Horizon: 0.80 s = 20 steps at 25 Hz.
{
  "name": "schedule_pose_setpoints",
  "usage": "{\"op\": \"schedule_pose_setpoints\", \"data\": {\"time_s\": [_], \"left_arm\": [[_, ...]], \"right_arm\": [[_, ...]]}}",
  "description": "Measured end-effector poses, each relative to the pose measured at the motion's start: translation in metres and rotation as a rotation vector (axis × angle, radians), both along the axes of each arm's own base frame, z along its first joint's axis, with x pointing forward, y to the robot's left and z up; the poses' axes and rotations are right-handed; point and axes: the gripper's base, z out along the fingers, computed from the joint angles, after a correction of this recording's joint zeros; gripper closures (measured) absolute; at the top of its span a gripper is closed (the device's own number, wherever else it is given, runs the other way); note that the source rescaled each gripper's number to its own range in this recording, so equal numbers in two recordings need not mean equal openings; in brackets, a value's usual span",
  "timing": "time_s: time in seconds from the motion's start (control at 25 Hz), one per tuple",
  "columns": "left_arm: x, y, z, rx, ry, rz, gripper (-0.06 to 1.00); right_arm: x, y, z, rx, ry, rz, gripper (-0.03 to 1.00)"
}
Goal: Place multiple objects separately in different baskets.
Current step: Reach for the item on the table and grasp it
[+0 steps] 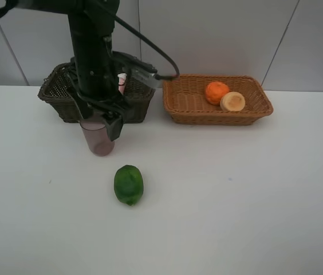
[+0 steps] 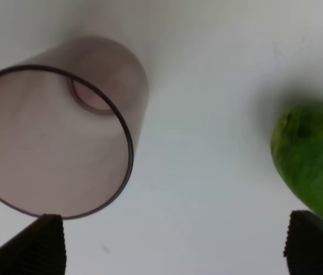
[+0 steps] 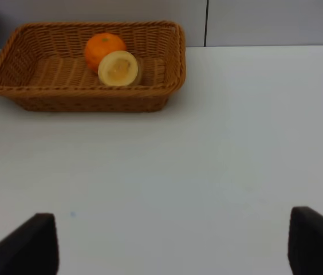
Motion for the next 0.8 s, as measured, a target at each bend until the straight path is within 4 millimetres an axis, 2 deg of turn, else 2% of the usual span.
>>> {"op": "schedule_pose_setpoints", "data": {"time_s": [0.8], "left_arm": [[0.0073, -0.0045, -0.0077, -0.059, -0.088, 0.002, -0.04]], "right_arm": [[0.0000, 0.0000, 0.0000, 0.000, 0.000, 0.000, 0.26]]}}
